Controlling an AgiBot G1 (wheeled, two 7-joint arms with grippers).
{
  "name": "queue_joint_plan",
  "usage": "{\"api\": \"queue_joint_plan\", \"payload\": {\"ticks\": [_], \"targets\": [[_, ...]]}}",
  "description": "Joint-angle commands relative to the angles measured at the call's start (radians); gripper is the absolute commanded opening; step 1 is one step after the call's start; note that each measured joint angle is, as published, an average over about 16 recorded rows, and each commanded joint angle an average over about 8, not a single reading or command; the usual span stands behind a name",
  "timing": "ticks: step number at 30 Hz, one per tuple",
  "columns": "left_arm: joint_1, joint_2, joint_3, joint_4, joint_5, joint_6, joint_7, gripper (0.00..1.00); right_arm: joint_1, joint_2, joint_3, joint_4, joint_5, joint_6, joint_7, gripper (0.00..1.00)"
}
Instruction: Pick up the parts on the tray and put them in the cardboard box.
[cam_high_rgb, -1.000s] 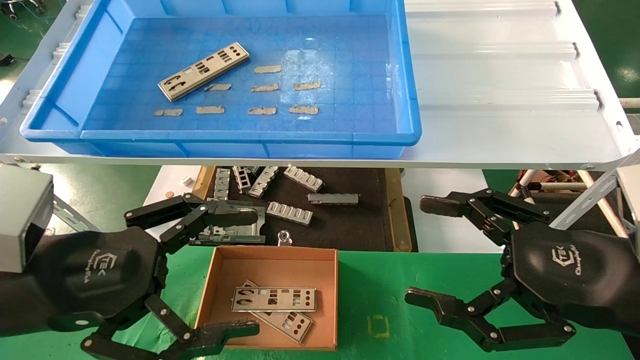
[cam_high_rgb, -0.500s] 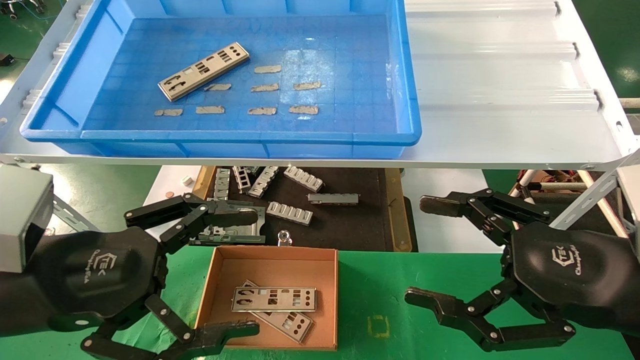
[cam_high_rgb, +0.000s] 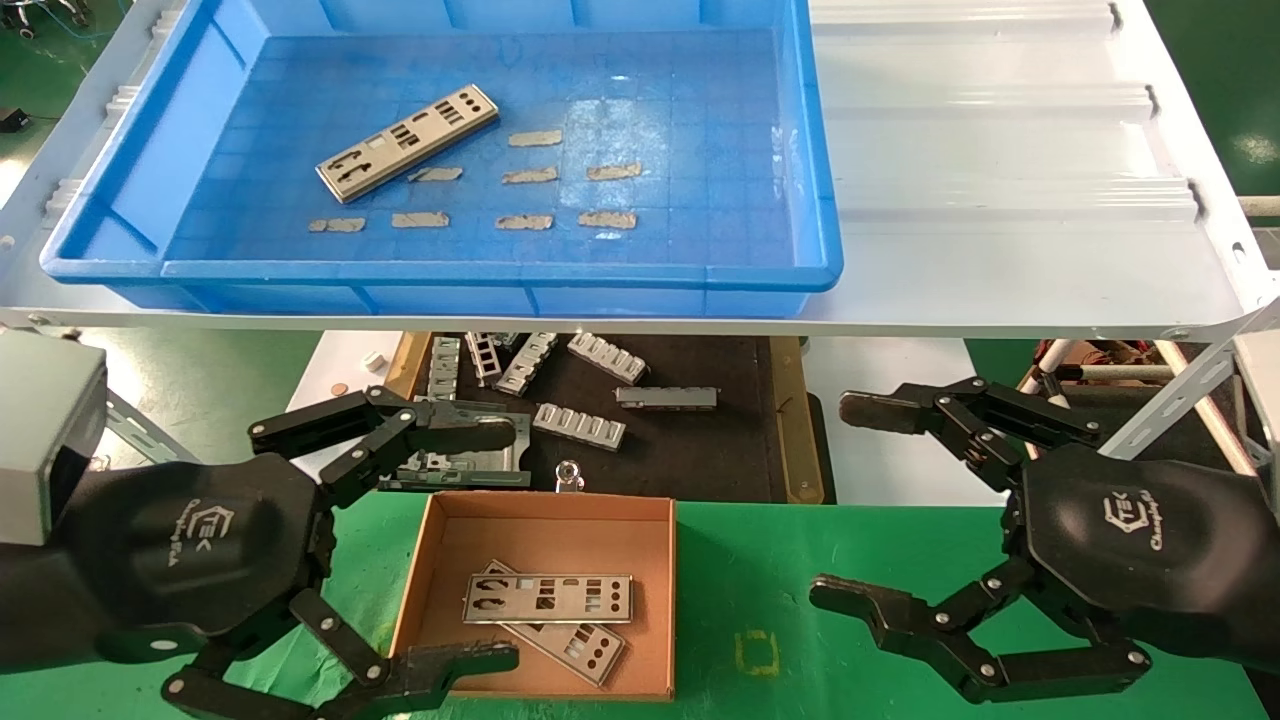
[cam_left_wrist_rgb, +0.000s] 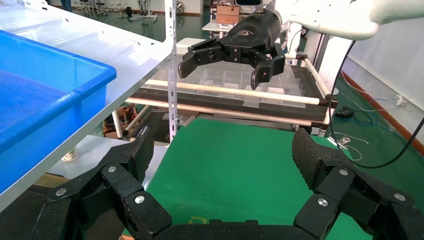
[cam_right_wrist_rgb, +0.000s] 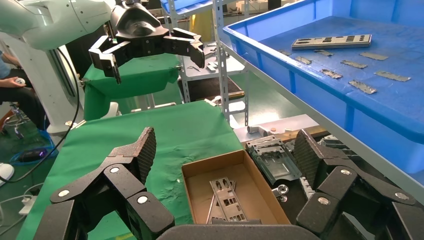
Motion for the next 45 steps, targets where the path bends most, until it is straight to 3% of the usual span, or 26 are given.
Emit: {"api": "queue_joint_plan", "payload": {"ticks": [1, 45], "targets": [[0.000, 0.000, 0.000, 0.000, 0.000, 0.000, 0.000, 1.00, 0.000, 0.000, 0.000, 0.000, 0.000, 0.000, 0.000, 1.00], [0.000, 0.000, 0.000, 0.000, 0.000, 0.000, 0.000, 1.00, 0.000, 0.000, 0.000, 0.000, 0.000, 0.000, 0.000, 1.00]]}}
